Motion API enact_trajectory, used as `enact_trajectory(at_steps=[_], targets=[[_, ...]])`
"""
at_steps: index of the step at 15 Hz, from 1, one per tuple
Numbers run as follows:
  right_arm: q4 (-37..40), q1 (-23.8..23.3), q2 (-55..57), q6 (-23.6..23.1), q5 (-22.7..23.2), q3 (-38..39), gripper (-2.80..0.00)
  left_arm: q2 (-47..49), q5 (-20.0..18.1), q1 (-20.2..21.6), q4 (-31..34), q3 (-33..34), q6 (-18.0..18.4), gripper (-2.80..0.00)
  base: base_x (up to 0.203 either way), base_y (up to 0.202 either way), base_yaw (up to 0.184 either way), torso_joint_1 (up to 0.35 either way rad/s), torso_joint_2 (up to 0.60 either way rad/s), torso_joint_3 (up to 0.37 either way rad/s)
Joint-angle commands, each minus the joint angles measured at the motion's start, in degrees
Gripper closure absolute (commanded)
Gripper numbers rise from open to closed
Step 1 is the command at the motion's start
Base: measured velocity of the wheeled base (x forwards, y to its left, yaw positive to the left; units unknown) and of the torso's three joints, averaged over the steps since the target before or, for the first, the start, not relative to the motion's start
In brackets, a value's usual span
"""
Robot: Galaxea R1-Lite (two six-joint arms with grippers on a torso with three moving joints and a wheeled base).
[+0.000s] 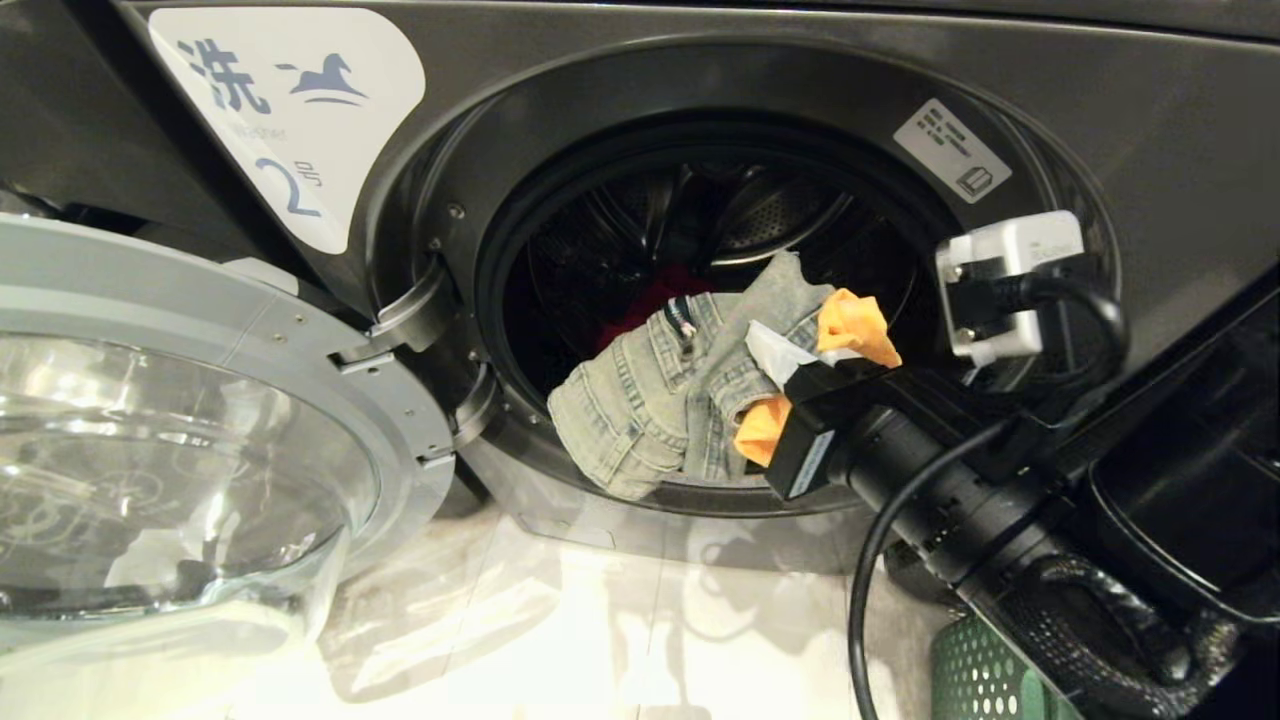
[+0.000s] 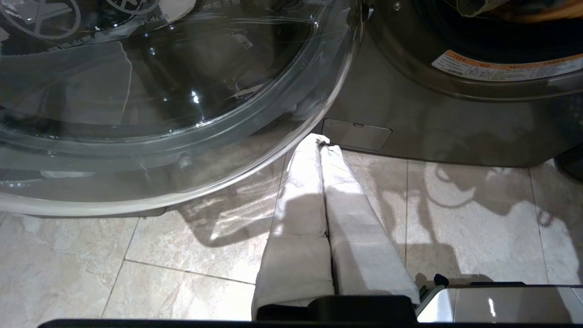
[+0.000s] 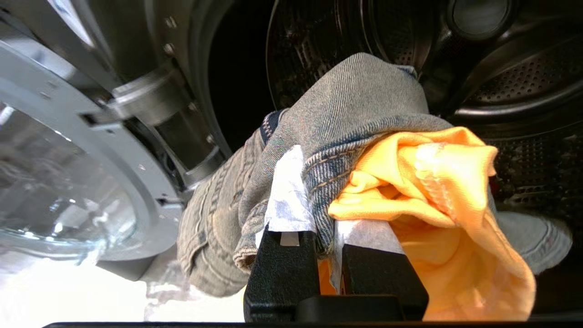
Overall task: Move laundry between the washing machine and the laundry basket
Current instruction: Pick a cloth and place it into the basket
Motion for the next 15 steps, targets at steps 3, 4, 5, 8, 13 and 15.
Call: enact_trajectory(at_steps=[3,4,5,8,13,15], targets=[[-0.16,0.69,-7.52,-1.28,0.02,1.74,0.00,0.00,0.01,0.02,-0.01,0.00,0.00,0.00,0.000,0.000,0.000,0.000,0.00,0.000],[-0.01,0.76,-9.54,-2.02,0.25,1.86,0.00,0.00,0.01,0.02,-0.01,0.00,0.00,0.00,0.000,0.000,0.000,0.000,0.00,0.000],[0.07,0.84,-11.10,-3.06,0.38,1.82,0.00,0.00,0.01,0.02,-0.01,0.00,0.00,0.00,0.000,0.000,0.000,0.000,0.00,0.000],[1.77,1.67,-15.43,-4.37,0.77,2.05,0.00,0.00,0.01,0.02,-0.01,0.00,0.00,0.00,0.000,0.000,0.000,0.000,0.00,0.000],[4.12,4.86,-20.91,-5.28,0.79,6.44,0.00,0.00,0.01,0.02,0.05,0.00,0.00,0.00,0.000,0.000,0.000,0.000,0.00,0.000],[4.73,5.48,-23.96,-6.38,0.94,8.31,0.00,0.00,0.01,0.02,-0.01,0.00,0.09,0.00,0.000,0.000,0.000,0.000,0.00,0.000]])
